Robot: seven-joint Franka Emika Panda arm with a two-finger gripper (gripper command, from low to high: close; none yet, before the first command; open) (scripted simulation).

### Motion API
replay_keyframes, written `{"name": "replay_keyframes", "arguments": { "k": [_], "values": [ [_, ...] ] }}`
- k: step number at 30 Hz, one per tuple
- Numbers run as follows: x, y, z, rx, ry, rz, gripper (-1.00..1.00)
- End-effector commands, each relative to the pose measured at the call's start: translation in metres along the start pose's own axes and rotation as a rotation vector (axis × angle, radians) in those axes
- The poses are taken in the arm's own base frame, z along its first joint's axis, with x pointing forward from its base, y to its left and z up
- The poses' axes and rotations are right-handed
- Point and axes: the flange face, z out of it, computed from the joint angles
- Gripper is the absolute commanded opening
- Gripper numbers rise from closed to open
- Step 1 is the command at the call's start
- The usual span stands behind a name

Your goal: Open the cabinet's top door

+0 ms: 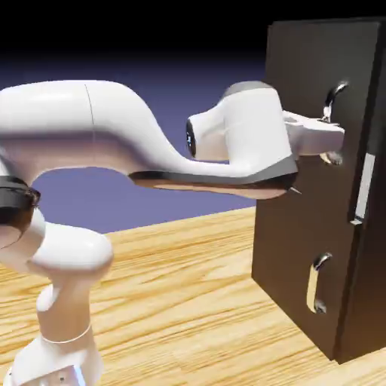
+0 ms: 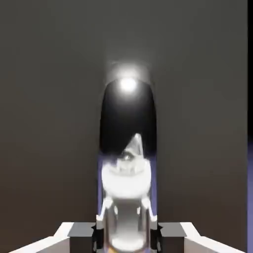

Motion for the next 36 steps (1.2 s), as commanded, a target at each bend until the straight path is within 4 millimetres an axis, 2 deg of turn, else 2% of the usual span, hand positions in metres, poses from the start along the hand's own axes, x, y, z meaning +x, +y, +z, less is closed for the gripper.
{"name": "replay_keyframes", "arguments": {
  "k": [1,17,36],
  "values": [
    [-0.002,-0.002,-0.005,-0.012,0.012,0.001,-1.00],
    [-0.034,-0.034,-0.077,-0.185,0.185,0.001,-1.00],
    [-0.077,-0.077,-0.134,-0.353,0.353,0.001,-1.00]
  ]
}}
